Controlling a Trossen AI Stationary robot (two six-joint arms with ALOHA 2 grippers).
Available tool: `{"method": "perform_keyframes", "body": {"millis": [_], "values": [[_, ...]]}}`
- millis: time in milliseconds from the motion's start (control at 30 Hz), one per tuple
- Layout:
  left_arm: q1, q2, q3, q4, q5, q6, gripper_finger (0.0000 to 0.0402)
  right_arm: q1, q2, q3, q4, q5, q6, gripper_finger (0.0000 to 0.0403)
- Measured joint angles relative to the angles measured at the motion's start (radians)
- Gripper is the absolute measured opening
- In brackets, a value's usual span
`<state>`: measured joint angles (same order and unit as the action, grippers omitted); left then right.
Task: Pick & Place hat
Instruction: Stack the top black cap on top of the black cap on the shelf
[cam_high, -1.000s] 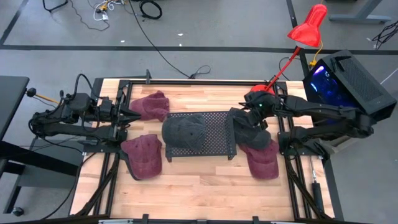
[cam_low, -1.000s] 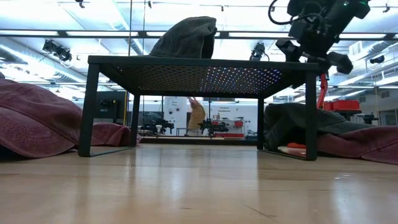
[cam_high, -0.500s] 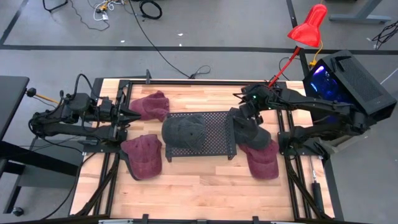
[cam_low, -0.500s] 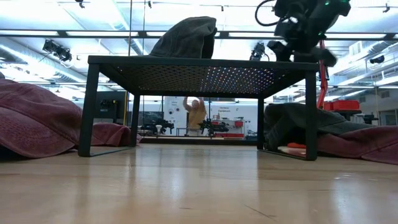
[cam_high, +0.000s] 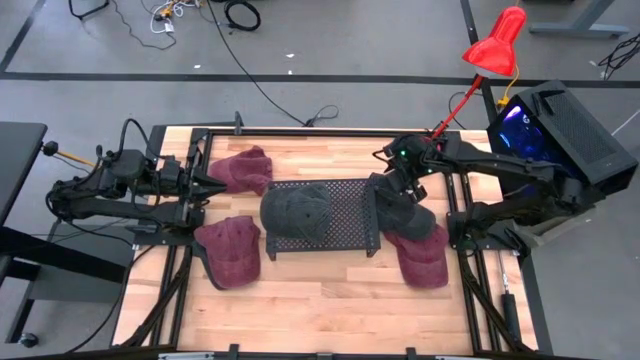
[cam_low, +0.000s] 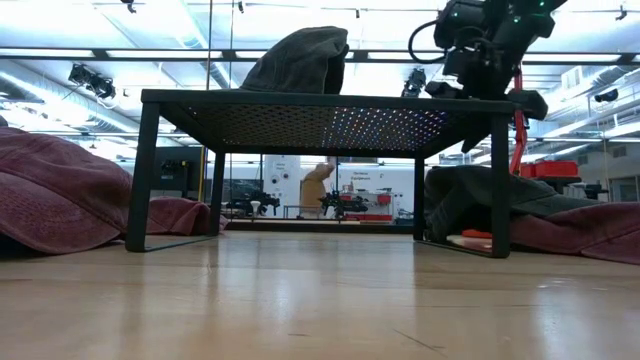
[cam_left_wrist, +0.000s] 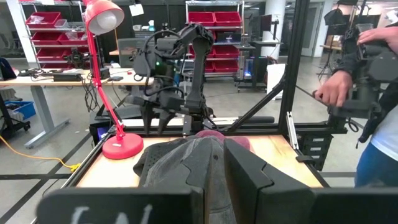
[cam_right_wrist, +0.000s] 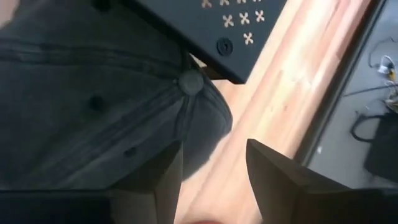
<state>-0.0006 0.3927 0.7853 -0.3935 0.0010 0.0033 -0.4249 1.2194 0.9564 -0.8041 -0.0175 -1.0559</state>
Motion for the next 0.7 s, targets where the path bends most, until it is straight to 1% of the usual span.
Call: {"method": "perform_keyframes", "body": {"millis": [167,367,700], "values": [[0.0,0.0,0.0,0.0,0.0,0.0,0.0048,-0.025,0.004,0.0,0.0,-0.075,0.0,0.0178],[0.0,0.0,0.0,0.0,0.0,0.0,0.0048,-0.026,0.034,0.0,0.003,-0.157,0.003,0.0178],[0.0,0.0,0.0,0.0,0.0,0.0,0.0048,-0.026,0.082,0.0,0.059,-0.185,0.0,0.0178]]}}
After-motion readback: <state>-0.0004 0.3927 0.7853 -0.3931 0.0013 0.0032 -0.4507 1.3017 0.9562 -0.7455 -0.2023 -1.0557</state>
